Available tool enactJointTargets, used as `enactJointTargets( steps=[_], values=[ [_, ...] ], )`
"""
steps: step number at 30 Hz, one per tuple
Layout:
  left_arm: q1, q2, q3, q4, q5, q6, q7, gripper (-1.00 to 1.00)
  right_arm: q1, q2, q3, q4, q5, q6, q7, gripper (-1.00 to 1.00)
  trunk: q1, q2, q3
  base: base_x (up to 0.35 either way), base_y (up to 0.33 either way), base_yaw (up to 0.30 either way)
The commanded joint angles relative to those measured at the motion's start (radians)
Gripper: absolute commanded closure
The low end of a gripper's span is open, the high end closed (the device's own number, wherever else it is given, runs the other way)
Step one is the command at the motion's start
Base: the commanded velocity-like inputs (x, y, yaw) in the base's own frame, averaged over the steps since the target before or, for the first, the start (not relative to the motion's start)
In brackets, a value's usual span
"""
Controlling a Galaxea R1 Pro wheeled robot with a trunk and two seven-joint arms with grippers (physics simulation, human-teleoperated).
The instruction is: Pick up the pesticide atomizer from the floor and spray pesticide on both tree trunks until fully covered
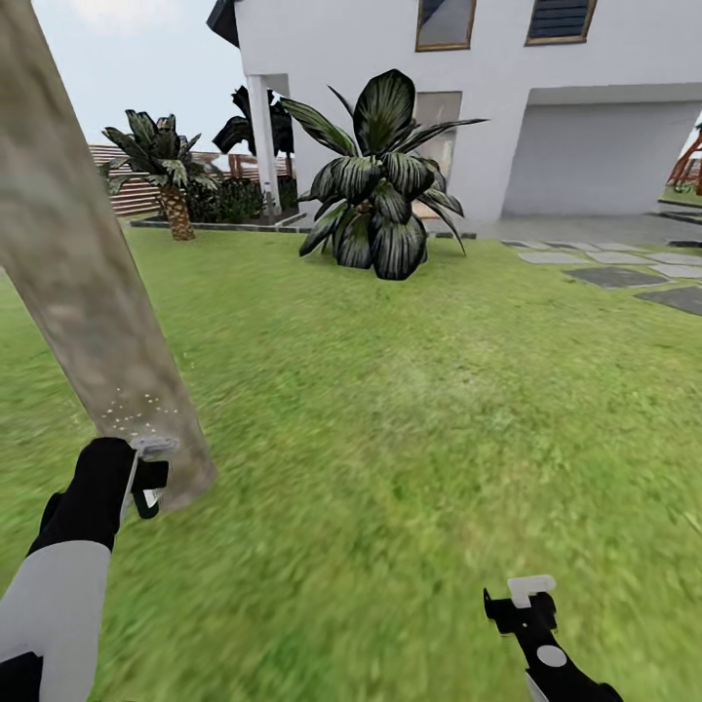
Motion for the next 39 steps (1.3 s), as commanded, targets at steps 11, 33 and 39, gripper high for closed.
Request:
enactJointTargets(
  steps=[11, 33, 39],
  values=[
    [0.066, 0.01, 0.015, 0.011, -0.007, -0.012, -0.007, 1.0, 0.0, -0.002, 0.008, 0.001, 0.009, 0.0, -0.01, -1.0, 0.0, 0.0, -0.001, 0.146, -0.243, 0.142],
    [0.067, -0.008, 0.011, 0.008, 0.0, -0.012, -0.007, 1.0, 0.0, -0.001, 0.008, 0.001, 0.009, 0.0, -0.01, -1.0, 0.0, 0.0, -0.001, 0.131, -0.122, 0.17],
    [0.067, -0.009, 0.009, 0.008, -0.001, -0.013, -0.007, 1.0, 0.0, -0.001, 0.008, 0.001, 0.009, 0.0, -0.01, -1.0, 0.0, 0.0, -0.001, 0.267, -0.145, 0.059]
  ],
)
